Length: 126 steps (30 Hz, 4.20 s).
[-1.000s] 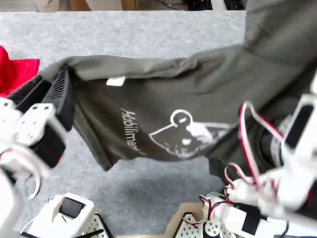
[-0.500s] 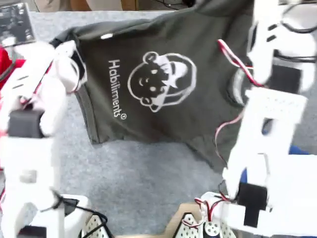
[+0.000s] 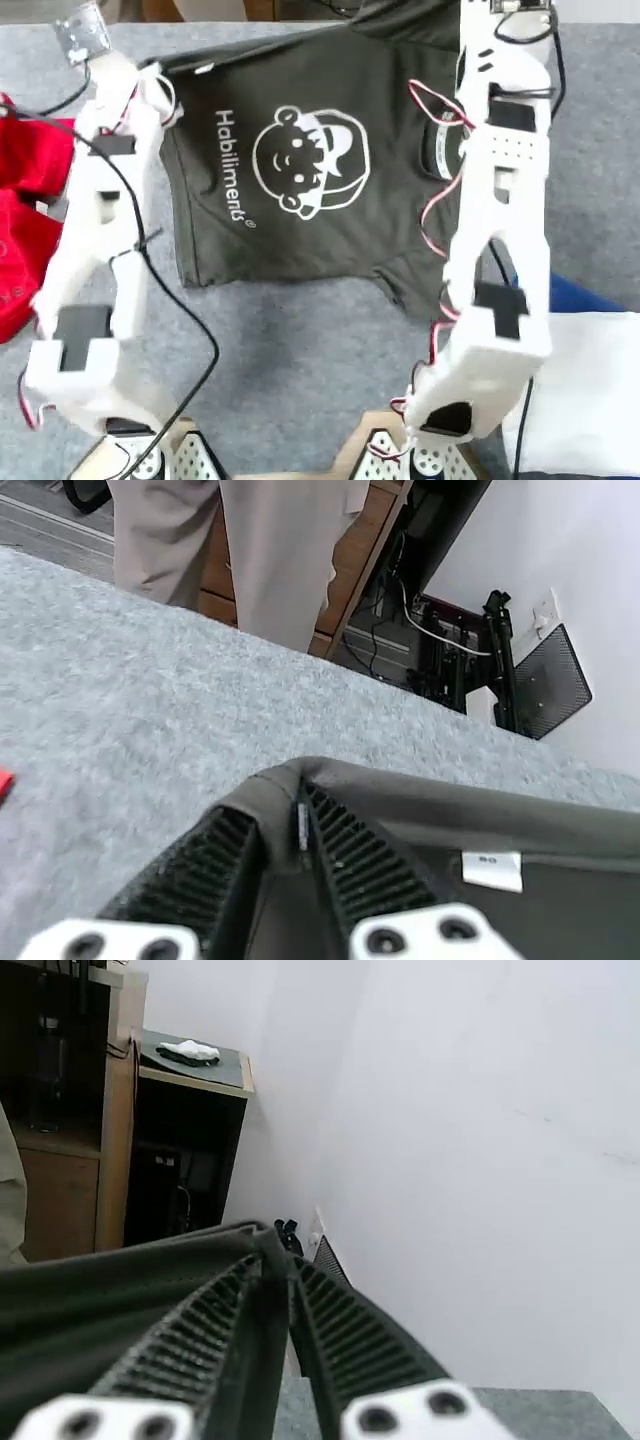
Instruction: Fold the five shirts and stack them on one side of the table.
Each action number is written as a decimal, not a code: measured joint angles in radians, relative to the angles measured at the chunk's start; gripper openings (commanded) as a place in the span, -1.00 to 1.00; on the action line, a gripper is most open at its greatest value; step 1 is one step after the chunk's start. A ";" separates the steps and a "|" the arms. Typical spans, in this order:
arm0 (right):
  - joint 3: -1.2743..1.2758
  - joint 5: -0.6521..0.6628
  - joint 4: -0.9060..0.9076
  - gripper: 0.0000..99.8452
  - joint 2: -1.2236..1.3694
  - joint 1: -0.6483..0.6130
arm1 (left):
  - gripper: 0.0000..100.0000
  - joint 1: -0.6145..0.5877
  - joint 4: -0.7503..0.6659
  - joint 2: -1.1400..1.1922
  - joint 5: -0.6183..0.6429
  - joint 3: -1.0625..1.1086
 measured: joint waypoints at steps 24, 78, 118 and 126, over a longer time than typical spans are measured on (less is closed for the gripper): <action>-1.034 -0.149 0.477 -0.99 0.562 -0.054 | -0.96 0.017 0.620 0.683 -0.031 -1.261; -1.172 0.069 1.702 -0.99 0.362 0.038 | -0.96 0.126 1.455 0.450 -0.110 -1.043; 0.404 0.278 1.293 -0.99 -0.373 0.189 | -0.96 0.049 1.071 0.339 -0.224 -0.259; 0.675 0.333 1.201 -0.99 -0.514 0.270 | -0.96 0.049 1.071 0.339 -0.287 -0.215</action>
